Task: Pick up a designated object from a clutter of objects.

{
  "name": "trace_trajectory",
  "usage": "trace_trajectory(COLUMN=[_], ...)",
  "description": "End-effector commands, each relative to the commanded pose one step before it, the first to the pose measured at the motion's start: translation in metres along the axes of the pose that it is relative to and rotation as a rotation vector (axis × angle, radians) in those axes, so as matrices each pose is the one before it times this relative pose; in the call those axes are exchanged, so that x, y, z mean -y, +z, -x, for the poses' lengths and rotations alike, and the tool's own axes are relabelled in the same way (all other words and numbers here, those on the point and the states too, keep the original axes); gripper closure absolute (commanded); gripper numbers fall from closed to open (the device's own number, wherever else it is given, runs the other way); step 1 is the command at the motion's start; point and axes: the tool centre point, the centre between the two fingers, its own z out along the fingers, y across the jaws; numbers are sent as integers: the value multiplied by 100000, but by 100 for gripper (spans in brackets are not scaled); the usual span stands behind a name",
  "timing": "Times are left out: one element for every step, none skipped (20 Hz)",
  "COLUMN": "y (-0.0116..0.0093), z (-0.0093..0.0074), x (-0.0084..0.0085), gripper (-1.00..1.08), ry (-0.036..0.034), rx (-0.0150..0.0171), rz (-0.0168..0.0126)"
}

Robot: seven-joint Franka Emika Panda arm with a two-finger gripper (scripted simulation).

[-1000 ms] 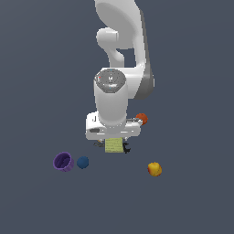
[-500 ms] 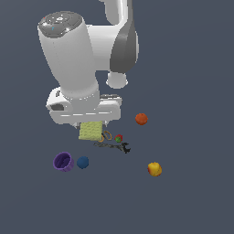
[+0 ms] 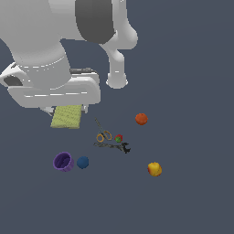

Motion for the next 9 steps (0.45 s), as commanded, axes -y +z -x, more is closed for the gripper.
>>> trace_trajectory(y=[-1148, -310, -260, -217, -174, -133, -94, -56, -19], z=[-12, -9, -12, -9, -9, -7, -6, -3, -1], x=[-778, -235, -194, -166, -134, -103, -73, -43, -14], gripper=[108, 108, 108, 108, 108, 108, 108, 108, 108], ry=[-118, 0, 16, 0, 0, 0, 0, 0, 0], rx=[2, 0, 17, 0, 0, 0, 0, 0, 0], rz=[20, 0, 43, 0, 0, 0, 0, 0, 0])
